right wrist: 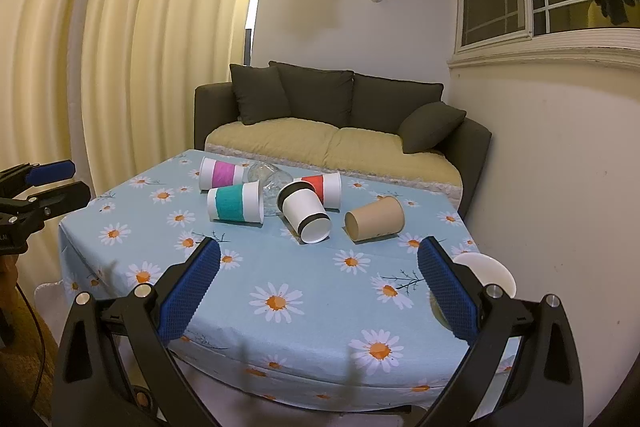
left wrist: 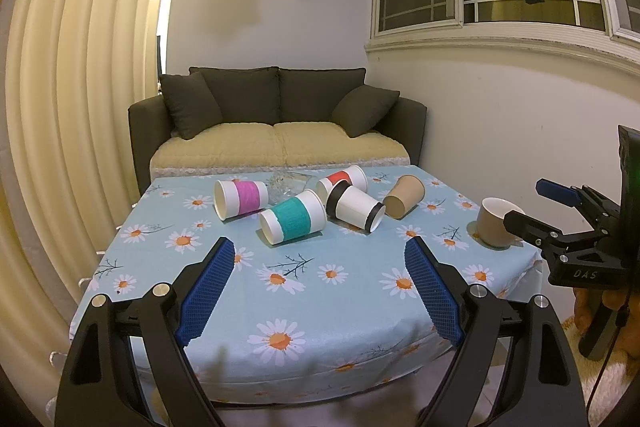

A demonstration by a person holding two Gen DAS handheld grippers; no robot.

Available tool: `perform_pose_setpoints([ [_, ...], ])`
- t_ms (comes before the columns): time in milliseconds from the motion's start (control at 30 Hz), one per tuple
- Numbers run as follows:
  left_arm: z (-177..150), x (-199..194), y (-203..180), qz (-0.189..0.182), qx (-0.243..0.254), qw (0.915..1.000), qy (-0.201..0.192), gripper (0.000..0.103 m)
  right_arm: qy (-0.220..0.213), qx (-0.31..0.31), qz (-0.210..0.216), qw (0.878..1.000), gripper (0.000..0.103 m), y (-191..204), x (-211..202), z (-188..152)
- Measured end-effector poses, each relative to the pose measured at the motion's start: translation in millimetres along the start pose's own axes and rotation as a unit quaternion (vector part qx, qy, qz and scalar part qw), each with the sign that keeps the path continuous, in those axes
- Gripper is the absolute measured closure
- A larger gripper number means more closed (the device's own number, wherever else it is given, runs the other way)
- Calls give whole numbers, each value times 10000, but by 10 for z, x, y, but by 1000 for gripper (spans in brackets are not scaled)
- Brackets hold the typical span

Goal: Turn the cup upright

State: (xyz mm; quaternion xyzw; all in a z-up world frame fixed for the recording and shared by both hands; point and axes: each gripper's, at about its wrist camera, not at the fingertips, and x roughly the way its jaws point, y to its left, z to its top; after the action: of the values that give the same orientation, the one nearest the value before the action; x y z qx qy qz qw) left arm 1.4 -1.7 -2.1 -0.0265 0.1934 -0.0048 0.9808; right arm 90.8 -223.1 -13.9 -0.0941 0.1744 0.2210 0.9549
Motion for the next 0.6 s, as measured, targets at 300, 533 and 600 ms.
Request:
perform_pose_setpoints([
  [300, 0, -3, 3, -2, 13, 10000, 8, 18, 8, -1, 9, 10000, 5, 3, 1, 0],
  [533, 4, -4, -2, -10, 23, 10000, 5, 18, 3, -3, 3, 10000, 5, 16, 12, -4],
  [600, 9, 2, -6, -3, 32, 10000, 9, 18, 12, 4, 14, 10000, 5, 12, 14, -5],
])
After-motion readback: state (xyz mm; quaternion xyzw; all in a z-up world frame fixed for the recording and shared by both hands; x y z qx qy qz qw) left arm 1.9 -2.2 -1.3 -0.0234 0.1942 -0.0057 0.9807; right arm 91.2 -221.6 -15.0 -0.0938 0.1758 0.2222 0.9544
